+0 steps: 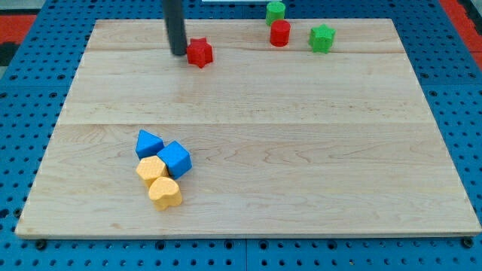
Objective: Push the red star to the top of the blue cube
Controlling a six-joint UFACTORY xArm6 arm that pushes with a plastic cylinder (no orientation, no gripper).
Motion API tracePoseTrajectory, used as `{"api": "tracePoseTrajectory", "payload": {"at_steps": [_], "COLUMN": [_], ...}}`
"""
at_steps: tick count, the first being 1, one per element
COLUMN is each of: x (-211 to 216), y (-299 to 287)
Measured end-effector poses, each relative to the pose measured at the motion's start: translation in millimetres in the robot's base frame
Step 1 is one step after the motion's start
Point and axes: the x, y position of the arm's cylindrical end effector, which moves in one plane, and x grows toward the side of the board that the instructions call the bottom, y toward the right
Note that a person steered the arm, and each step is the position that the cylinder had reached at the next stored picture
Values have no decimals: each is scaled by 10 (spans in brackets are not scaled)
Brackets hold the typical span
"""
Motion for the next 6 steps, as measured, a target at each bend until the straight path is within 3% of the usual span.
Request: {"api": "tracePoseTrajectory", "payload": {"at_steps": [1,2,3,4,5,6], "x": [4,-338,-754,-645,122,509], "y": [63,-720,-319,603,460,222]}}
